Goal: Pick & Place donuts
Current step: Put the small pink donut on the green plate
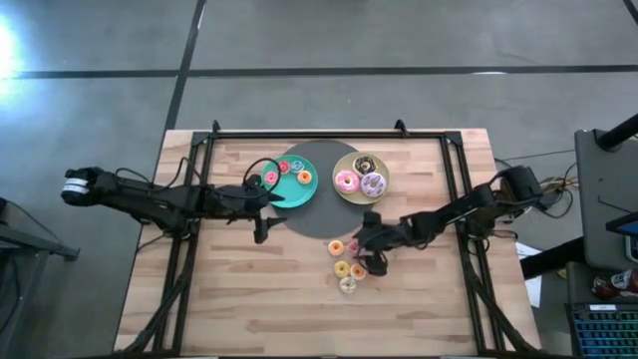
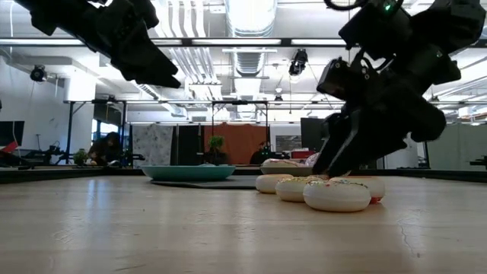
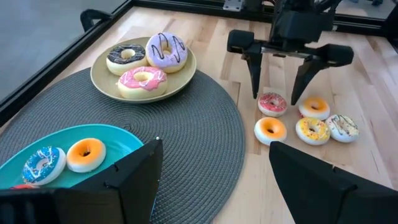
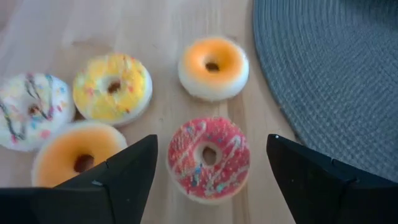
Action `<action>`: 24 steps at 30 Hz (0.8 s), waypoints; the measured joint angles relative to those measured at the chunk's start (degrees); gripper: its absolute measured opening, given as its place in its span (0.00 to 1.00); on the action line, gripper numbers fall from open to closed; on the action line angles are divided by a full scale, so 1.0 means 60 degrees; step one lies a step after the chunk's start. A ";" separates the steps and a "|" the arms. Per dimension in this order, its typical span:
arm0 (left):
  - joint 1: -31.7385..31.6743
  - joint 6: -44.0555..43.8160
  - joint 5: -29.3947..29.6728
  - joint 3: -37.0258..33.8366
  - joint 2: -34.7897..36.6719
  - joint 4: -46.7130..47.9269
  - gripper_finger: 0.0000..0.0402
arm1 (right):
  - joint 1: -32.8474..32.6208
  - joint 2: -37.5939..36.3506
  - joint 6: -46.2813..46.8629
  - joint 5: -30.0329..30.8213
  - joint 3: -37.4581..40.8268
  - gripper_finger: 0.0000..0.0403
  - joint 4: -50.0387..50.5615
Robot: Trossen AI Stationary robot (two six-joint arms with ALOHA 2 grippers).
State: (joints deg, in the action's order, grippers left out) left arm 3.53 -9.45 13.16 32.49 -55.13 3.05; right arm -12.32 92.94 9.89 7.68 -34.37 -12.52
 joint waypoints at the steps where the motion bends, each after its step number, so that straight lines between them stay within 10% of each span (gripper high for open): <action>1: 0.0004 0.0000 0.0000 0.0000 0.0000 0.0001 0.67 | 0.0000 0.0065 -0.0003 -0.0003 0.0003 0.73 0.0030; 24: 0.0000 0.0004 0.0002 0.0000 0.0000 -0.0102 0.67 | 0.0098 0.0463 0.0019 -0.0025 -0.0004 0.69 -0.0063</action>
State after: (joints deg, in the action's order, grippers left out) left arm 3.53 -9.43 13.17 32.49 -55.13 2.44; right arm -11.73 95.72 10.00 7.53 -34.39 -12.90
